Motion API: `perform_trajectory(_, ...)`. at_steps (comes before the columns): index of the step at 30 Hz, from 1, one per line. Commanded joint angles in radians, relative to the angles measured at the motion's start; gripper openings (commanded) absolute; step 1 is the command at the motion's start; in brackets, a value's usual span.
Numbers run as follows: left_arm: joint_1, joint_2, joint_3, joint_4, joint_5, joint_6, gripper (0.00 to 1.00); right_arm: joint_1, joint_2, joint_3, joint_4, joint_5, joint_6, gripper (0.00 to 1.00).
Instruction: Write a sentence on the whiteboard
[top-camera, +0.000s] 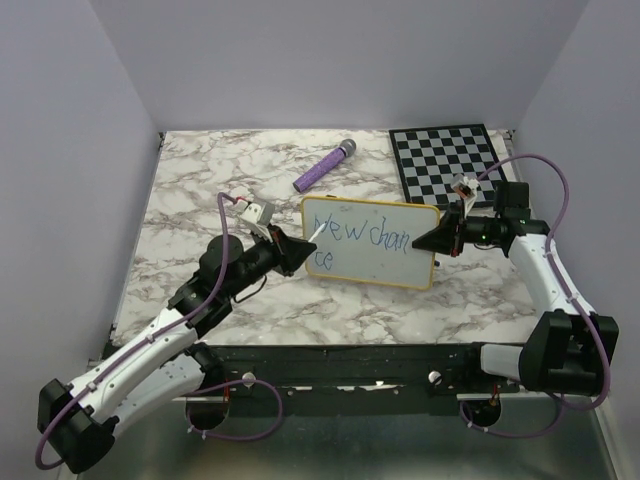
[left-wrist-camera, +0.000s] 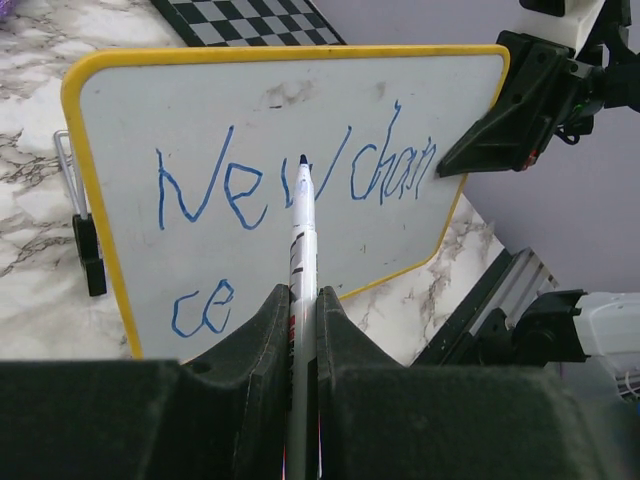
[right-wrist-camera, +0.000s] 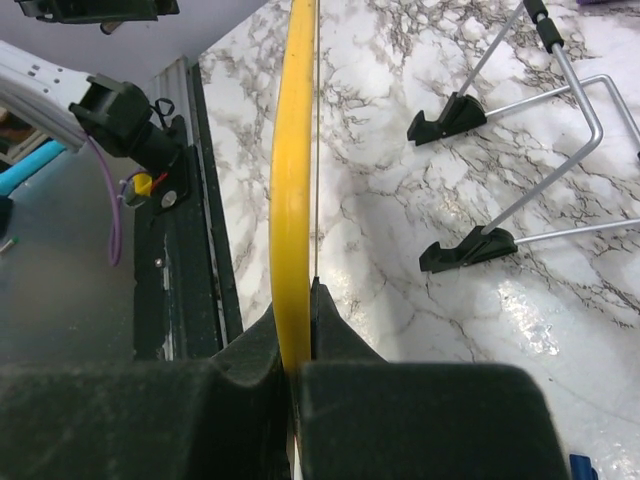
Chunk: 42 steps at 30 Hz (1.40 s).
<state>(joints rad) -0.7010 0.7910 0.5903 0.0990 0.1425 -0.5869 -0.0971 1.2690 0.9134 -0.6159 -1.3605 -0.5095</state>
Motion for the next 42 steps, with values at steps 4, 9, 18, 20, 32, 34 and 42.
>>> perform_trajectory(4,0.008,-0.032,0.014,-0.11,0.002,0.025,0.0,-0.018,-0.022,0.035,-0.004,-0.144,0.008,0.01)
perform_trajectory(9,0.009,0.019,-0.02,-0.078,0.023,0.013,0.0,-0.018,-0.019,0.002,0.071,0.036,0.083,0.01)
perform_trajectory(18,0.008,0.132,-0.121,0.031,0.098,-0.027,0.0,-0.018,0.05,0.004,0.055,0.126,0.062,0.01)
perform_trajectory(20,0.008,0.166,-0.139,0.062,0.106,-0.027,0.0,-0.018,0.061,0.007,0.045,0.133,0.057,0.01)
perform_trajectory(32,-0.018,0.353,-0.173,0.286,0.106,-0.054,0.0,-0.018,0.061,0.01,0.028,0.107,0.037,0.01)
perform_trajectory(34,-0.025,0.373,-0.17,0.307,0.103,-0.059,0.0,-0.018,0.063,0.01,0.022,0.106,0.031,0.01)
perform_trajectory(42,-0.081,0.433,-0.162,0.375,0.048,-0.062,0.0,-0.018,0.055,0.013,0.021,0.103,0.028,0.0)
